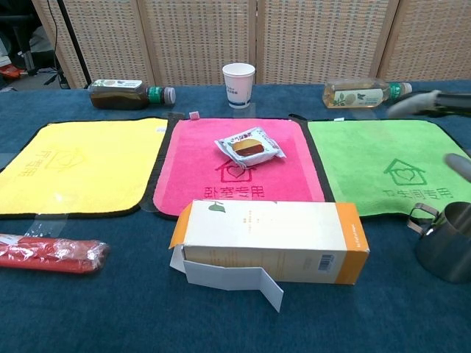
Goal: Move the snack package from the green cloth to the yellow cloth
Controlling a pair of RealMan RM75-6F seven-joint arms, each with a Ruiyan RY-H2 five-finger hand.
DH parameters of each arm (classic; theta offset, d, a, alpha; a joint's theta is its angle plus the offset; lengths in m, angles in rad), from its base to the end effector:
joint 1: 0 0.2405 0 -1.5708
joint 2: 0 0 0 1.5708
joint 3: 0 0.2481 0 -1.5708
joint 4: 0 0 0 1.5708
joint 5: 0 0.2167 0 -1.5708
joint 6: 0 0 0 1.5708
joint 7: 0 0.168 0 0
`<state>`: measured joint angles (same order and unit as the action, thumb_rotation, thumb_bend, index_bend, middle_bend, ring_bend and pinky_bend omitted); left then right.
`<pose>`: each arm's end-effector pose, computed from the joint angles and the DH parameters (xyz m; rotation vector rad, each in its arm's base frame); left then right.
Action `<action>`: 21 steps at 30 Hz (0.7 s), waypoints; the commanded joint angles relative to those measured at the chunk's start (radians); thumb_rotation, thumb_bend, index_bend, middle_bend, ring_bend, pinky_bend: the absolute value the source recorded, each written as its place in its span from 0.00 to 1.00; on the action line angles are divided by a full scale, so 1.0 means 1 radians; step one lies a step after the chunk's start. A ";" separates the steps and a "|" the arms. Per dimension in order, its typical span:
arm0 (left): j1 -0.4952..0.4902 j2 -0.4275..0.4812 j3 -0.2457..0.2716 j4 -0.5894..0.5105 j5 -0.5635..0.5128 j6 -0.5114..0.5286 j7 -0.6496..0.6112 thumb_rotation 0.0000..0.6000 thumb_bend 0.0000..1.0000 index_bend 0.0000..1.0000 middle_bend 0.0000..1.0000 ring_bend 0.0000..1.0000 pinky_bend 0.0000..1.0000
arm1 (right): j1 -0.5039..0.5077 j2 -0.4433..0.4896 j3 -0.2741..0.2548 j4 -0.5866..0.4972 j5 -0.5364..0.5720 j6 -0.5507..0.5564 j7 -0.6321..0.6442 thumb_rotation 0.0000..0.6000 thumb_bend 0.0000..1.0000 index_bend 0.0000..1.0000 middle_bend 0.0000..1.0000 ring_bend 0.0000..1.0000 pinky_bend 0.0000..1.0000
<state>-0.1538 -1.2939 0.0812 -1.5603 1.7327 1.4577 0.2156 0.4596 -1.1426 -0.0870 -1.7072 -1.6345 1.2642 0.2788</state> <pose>-0.2575 0.1867 0.0626 -1.7485 -0.7604 -0.9334 -0.2068 -0.2545 0.0728 1.8374 -1.1871 1.2047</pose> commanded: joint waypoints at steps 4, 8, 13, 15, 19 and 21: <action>-0.003 -0.011 0.001 0.006 0.004 -0.005 0.012 1.00 0.13 0.00 0.00 0.00 0.00 | -0.209 -0.068 -0.077 0.258 -0.103 0.259 0.043 1.00 0.65 0.12 0.00 0.00 0.00; -0.012 -0.024 -0.004 0.016 0.007 -0.013 0.008 1.00 0.13 0.00 0.00 0.00 0.00 | -0.229 -0.081 -0.072 0.319 -0.100 0.273 0.068 1.00 0.65 0.12 0.00 0.00 0.00; -0.062 -0.015 -0.031 -0.007 0.001 -0.069 0.013 1.00 0.13 0.00 0.00 0.00 0.00 | -0.240 -0.087 -0.049 0.333 -0.094 0.289 0.078 1.00 0.65 0.12 0.00 0.00 0.00; -0.086 0.001 -0.047 -0.031 -0.008 -0.097 0.023 1.00 0.13 0.00 0.00 0.00 0.00 | -0.241 -0.087 -0.045 0.335 -0.093 0.287 0.084 1.00 0.65 0.12 0.00 0.00 0.00; -0.176 0.061 -0.115 -0.123 -0.043 -0.200 0.095 1.00 0.19 0.00 0.00 0.00 0.00 | -0.243 -0.086 -0.035 0.336 -0.090 0.282 0.093 1.00 0.65 0.12 0.00 0.00 0.00; -0.235 0.092 -0.149 -0.172 -0.068 -0.278 0.133 1.00 0.34 0.00 0.00 0.00 0.00 | -0.244 -0.087 -0.030 0.337 -0.084 0.277 0.100 1.00 0.65 0.12 0.00 0.00 0.00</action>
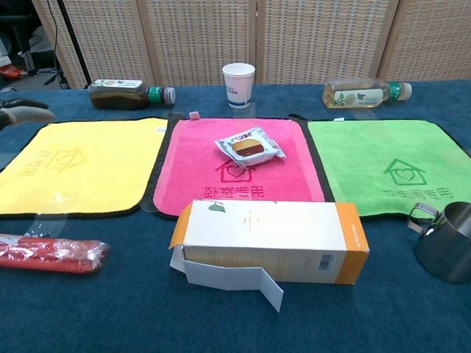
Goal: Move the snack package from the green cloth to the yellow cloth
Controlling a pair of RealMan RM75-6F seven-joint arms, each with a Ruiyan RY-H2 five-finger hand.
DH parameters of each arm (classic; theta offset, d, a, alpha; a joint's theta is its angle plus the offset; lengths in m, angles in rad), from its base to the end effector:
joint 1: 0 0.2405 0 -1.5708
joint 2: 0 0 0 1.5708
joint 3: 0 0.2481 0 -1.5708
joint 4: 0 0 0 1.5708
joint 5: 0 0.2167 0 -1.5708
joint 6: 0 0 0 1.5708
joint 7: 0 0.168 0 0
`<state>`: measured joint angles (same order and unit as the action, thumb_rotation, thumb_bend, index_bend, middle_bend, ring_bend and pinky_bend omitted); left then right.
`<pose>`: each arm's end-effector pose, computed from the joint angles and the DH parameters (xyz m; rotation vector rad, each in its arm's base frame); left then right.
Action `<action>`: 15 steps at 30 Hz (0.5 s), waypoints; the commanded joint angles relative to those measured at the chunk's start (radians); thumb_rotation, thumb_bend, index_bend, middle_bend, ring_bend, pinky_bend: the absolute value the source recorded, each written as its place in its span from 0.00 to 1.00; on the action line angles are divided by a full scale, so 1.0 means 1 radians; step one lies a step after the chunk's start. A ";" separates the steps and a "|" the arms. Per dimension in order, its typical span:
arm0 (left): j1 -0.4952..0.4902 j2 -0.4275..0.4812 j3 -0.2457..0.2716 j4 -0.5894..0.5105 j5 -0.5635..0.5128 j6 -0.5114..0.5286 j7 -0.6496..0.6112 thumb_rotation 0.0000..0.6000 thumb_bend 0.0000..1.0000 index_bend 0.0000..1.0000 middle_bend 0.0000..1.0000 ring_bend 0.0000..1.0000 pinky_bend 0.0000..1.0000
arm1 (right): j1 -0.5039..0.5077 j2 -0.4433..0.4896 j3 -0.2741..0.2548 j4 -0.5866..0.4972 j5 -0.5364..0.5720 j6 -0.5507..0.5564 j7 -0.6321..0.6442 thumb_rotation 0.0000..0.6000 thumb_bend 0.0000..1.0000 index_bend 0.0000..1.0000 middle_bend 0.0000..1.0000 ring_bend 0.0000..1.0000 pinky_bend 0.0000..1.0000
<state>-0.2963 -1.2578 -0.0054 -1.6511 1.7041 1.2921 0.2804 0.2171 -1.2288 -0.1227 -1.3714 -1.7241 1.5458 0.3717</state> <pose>-0.2164 0.2349 0.0569 -1.8689 -0.6681 -0.9519 -0.2944 -0.2059 0.1036 1.6613 -1.0417 1.1927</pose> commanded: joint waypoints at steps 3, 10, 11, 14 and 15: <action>-0.151 0.074 -0.100 -0.116 -0.079 -0.190 0.100 1.00 0.48 0.00 0.00 0.00 0.00 | -0.003 0.001 0.011 0.004 0.012 -0.009 0.019 1.00 0.65 0.12 0.00 0.00 0.00; -0.359 0.031 -0.212 -0.093 -0.256 -0.440 0.264 1.00 0.58 0.00 0.00 0.00 0.00 | -0.008 0.002 0.031 0.018 0.030 -0.014 0.049 1.00 0.65 0.12 0.00 0.00 0.00; -0.382 0.021 -0.221 -0.085 -0.278 -0.462 0.289 1.00 0.59 0.00 0.00 0.00 0.00 | -0.008 0.002 0.034 0.020 0.032 -0.015 0.053 1.00 0.65 0.12 0.00 0.00 0.00; -0.466 -0.024 -0.248 -0.039 -0.357 -0.529 0.383 1.00 0.66 0.00 0.00 0.00 0.00 | -0.009 0.001 0.044 0.030 0.046 -0.021 0.073 1.00 0.65 0.12 0.00 0.00 0.00; -0.485 -0.035 -0.252 -0.029 -0.381 -0.541 0.409 1.00 0.68 0.00 0.00 0.00 0.00 | -0.009 0.001 0.046 0.033 0.049 -0.024 0.078 1.00 0.65 0.12 0.00 0.00 0.00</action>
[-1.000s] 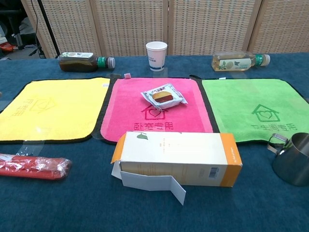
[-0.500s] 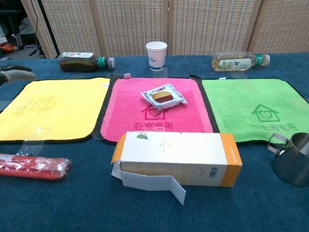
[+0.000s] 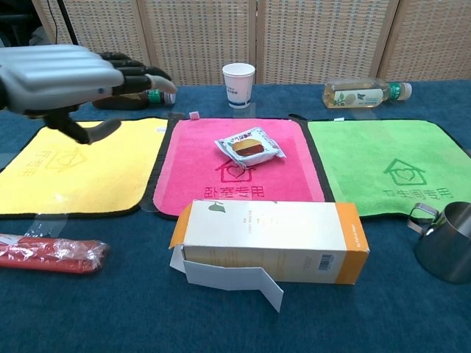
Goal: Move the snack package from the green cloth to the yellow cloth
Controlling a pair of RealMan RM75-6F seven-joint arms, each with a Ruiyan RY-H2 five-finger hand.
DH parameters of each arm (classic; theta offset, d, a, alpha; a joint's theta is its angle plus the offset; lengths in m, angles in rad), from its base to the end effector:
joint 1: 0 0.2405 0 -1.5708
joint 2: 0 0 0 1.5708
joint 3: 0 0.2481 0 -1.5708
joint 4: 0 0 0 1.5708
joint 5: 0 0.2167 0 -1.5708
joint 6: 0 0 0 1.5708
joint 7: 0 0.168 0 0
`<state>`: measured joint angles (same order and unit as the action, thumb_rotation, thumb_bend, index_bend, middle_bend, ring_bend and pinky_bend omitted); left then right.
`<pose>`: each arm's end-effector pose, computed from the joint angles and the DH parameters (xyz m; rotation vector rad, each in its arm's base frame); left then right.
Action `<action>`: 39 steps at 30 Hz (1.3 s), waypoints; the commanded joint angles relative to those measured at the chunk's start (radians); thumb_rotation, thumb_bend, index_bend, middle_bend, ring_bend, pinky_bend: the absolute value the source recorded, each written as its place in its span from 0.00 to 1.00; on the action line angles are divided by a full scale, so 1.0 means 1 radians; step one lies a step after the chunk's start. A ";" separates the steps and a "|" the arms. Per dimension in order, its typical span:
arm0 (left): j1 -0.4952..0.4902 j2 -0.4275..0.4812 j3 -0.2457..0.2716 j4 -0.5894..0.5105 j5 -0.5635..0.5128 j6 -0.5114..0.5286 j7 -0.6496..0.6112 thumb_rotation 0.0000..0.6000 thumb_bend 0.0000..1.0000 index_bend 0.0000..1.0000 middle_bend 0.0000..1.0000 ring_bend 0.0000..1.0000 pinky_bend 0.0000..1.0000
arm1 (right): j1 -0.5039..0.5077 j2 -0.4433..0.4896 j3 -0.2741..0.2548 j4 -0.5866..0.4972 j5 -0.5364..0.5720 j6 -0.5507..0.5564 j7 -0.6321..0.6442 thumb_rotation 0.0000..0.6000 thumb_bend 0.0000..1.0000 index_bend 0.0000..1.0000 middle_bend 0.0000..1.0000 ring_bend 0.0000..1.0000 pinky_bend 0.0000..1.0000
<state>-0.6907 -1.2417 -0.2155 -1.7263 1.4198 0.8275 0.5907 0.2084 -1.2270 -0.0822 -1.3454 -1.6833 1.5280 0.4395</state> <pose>-0.1097 0.3370 0.0304 -2.1495 -0.3476 -0.7807 -0.3047 -0.2157 0.1132 1.5845 -1.0766 1.2083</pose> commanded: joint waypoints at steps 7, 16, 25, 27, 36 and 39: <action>-0.224 -0.137 -0.059 0.132 -0.246 -0.125 0.234 1.00 0.74 0.00 0.00 0.00 0.00 | 0.000 -0.003 0.020 0.026 0.027 -0.026 0.036 1.00 0.65 0.12 0.00 0.00 0.00; -0.397 -0.286 -0.032 0.325 -0.389 -0.195 0.306 1.00 0.75 0.00 0.00 0.00 0.00 | 0.002 -0.007 0.035 0.047 0.047 -0.054 0.058 1.00 0.65 0.12 0.00 0.00 0.00; -0.494 -0.377 -0.002 0.451 -0.465 -0.223 0.309 1.00 0.75 0.00 0.00 0.00 0.00 | 0.003 -0.010 0.050 0.066 0.068 -0.072 0.087 1.00 0.65 0.12 0.00 0.00 0.00; -0.514 -0.394 0.004 0.477 -0.482 -0.231 0.310 1.00 0.75 0.00 0.00 0.00 0.00 | 0.003 -0.010 0.052 0.070 0.071 -0.076 0.092 1.00 0.65 0.12 0.00 0.00 0.00; -0.586 -0.468 0.029 0.593 -0.542 -0.268 0.288 1.00 0.75 0.00 0.00 0.00 0.00 | 0.005 -0.013 0.059 0.078 0.078 -0.089 0.102 1.00 0.65 0.12 0.00 0.00 0.00; -0.601 -0.491 0.041 0.629 -0.558 -0.281 0.276 1.00 0.74 0.00 0.00 0.00 0.00 | 0.005 -0.014 0.061 0.079 0.080 -0.093 0.100 1.00 0.65 0.12 0.00 0.00 0.00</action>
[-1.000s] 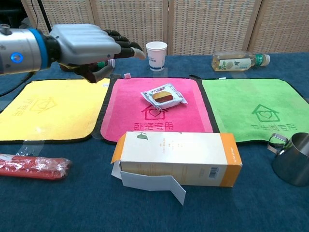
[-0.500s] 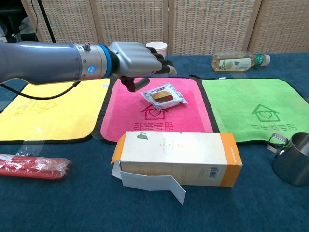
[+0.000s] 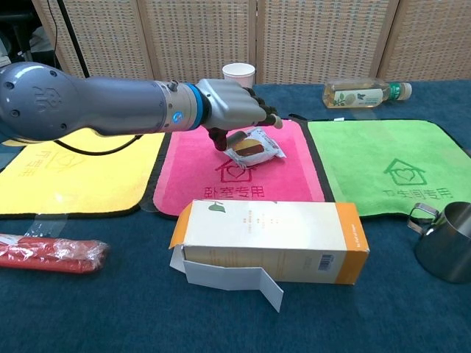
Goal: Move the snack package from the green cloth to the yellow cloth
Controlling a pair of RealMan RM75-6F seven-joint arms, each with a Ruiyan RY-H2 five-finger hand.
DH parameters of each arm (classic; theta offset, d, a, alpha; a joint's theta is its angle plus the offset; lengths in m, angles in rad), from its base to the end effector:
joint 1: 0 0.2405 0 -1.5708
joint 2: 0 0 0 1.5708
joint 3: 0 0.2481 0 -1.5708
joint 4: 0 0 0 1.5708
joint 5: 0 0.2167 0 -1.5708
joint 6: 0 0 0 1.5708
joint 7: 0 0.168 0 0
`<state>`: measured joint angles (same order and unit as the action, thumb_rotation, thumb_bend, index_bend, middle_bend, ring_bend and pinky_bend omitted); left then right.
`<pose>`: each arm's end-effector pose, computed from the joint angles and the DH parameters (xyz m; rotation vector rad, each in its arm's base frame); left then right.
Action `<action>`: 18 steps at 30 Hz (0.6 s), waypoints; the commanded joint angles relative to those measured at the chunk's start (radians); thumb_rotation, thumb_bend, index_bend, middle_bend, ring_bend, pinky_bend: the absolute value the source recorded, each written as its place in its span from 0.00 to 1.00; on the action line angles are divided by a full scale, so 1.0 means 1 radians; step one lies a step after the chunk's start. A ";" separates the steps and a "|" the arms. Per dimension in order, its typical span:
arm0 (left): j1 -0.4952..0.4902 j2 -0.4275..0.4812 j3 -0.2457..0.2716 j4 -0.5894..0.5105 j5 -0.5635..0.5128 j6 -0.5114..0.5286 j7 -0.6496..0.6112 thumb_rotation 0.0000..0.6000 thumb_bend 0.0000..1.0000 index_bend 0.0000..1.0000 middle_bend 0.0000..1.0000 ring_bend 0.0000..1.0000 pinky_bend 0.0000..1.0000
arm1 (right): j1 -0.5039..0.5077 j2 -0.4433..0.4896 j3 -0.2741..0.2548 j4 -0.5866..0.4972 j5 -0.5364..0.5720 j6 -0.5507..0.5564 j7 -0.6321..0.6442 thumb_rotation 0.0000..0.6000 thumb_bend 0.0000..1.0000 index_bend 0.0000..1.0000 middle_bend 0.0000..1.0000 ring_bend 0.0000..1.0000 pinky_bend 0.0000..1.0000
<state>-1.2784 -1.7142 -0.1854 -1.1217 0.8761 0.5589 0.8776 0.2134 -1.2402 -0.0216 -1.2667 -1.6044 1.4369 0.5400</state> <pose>-0.0012 0.4284 -0.1027 -2.2900 -0.1497 -0.5204 -0.3304 -0.2368 0.1218 1.4822 -1.1454 1.1710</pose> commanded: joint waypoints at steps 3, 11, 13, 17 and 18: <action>-0.029 -0.040 0.024 0.063 -0.027 -0.026 -0.023 1.00 0.74 0.00 0.00 0.00 0.00 | 0.000 -0.001 0.003 0.001 0.002 -0.004 0.000 1.00 0.65 0.12 0.00 0.00 0.00; -0.053 -0.076 0.047 0.120 -0.035 -0.053 -0.066 1.00 0.74 0.00 0.00 0.00 0.00 | 0.001 -0.001 0.006 0.003 0.004 -0.011 0.007 1.00 0.65 0.12 0.00 0.00 0.00; -0.058 -0.084 0.049 0.129 -0.038 -0.064 -0.083 1.00 0.74 0.00 0.00 0.00 0.00 | 0.000 -0.001 0.008 0.003 0.004 -0.011 0.008 1.00 0.65 0.12 0.00 0.00 0.00; -0.073 -0.101 0.061 0.151 -0.025 -0.072 -0.109 1.00 0.75 0.00 0.00 0.00 0.00 | 0.000 0.000 0.009 0.005 0.003 -0.011 0.014 1.00 0.65 0.12 0.00 0.00 0.00; -0.075 -0.106 0.068 0.154 -0.021 -0.075 -0.116 1.00 0.75 0.00 0.00 0.00 0.00 | 0.000 0.001 0.009 0.005 0.004 -0.013 0.017 1.00 0.65 0.12 0.00 0.00 0.00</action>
<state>-1.3496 -1.8149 -0.1237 -0.9720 0.8502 0.4873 0.7691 0.2131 -1.2400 -0.0124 -1.2618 -1.6008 1.4247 0.5560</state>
